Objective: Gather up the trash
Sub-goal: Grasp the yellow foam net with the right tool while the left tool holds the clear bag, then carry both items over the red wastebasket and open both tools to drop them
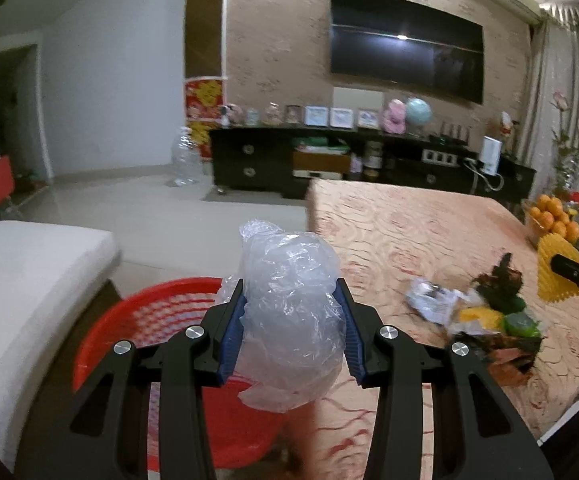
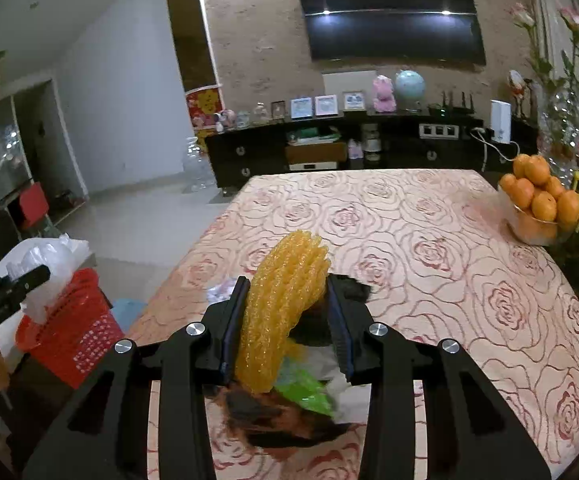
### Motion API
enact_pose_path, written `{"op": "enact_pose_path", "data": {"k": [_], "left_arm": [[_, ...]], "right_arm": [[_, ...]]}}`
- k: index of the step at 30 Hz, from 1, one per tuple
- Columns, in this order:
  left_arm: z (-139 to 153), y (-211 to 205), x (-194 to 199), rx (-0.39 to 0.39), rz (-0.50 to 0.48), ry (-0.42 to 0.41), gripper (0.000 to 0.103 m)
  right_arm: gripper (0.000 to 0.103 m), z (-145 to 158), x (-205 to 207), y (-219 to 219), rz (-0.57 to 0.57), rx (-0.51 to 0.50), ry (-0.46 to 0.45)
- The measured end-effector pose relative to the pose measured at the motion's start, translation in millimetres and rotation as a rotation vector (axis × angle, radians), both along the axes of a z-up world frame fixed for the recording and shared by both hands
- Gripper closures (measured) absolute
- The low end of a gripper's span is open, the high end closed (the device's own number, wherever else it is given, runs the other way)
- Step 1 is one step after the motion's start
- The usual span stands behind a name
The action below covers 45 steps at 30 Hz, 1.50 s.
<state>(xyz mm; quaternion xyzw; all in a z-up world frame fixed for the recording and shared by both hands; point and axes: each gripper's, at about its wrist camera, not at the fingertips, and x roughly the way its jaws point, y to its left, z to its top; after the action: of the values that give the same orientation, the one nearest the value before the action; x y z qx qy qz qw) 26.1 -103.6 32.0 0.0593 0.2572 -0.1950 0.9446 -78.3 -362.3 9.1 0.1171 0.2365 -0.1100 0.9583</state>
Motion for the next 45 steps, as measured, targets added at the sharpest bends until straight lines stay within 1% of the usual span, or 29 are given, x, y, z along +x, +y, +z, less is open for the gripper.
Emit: {"op": "enact_pose_path", "data": {"k": [7,10,13,19,25,30,34,37,38,39,41,43,45], "left_arm": [[11.9,45.8,6.0,0.027,0.106,-0.03,0.062],[11.6,66.3,12.7,0.016,0.158,-0.02,0.062],[7.8,78.4,18.4,0.002,0.185,-0.002,0.062],[-6.3,90.1,23.3,0.014,0.203,0.018,0.062],[-21.6,102.0,34.6,-0.006,0.222,0.087,0.062],[-26.5,107.6,39.2,-0.012,0.228,0.11,0.062],[-28.3,111.1,41.6,-0.02,0.229,0.127,0.061],[-30.2,111.5,41.4,-0.018,0.223,0.139,0.056],[-30.5,111.9,41.7,-0.021,0.222,0.142,0.052],[-30.6,112.3,42.0,-0.023,0.223,0.143,0.046],[-29.9,113.0,42.2,-0.03,0.229,0.14,0.037],[-29.1,114.2,41.9,-0.044,0.233,0.136,0.034],[-28.6,115.0,41.7,-0.05,0.236,0.136,0.031]], "right_arm": [[0.066,6.4,14.6,40.7,0.084,-0.006,0.0],[0.066,7.9,23.6,57.6,0.116,-0.01,0.008],[0.066,9.6,35.5,75.8,0.161,-0.004,0.016],[0.065,12.0,66.2,121.9,0.262,-0.014,0.027],[0.066,3.1,106.4,171.0,0.384,0.015,0.064],[0.065,-3.4,132.9,201.3,0.458,0.046,0.092],[0.065,-9.9,144.4,221.6,0.5,0.046,0.116],[0.064,-15.0,151.8,228.9,0.519,0.053,0.137],[0.06,-16.9,153.4,229.6,0.523,0.06,0.146],[0.057,-18.6,154.1,228.4,0.527,0.068,0.15],[0.047,-19.9,154.0,227.2,0.532,0.08,0.15],[0.043,-19.7,152.5,226.7,0.529,0.075,0.143],[0.043,-20.7,150.5,222.8,0.52,0.083,0.142]]}}
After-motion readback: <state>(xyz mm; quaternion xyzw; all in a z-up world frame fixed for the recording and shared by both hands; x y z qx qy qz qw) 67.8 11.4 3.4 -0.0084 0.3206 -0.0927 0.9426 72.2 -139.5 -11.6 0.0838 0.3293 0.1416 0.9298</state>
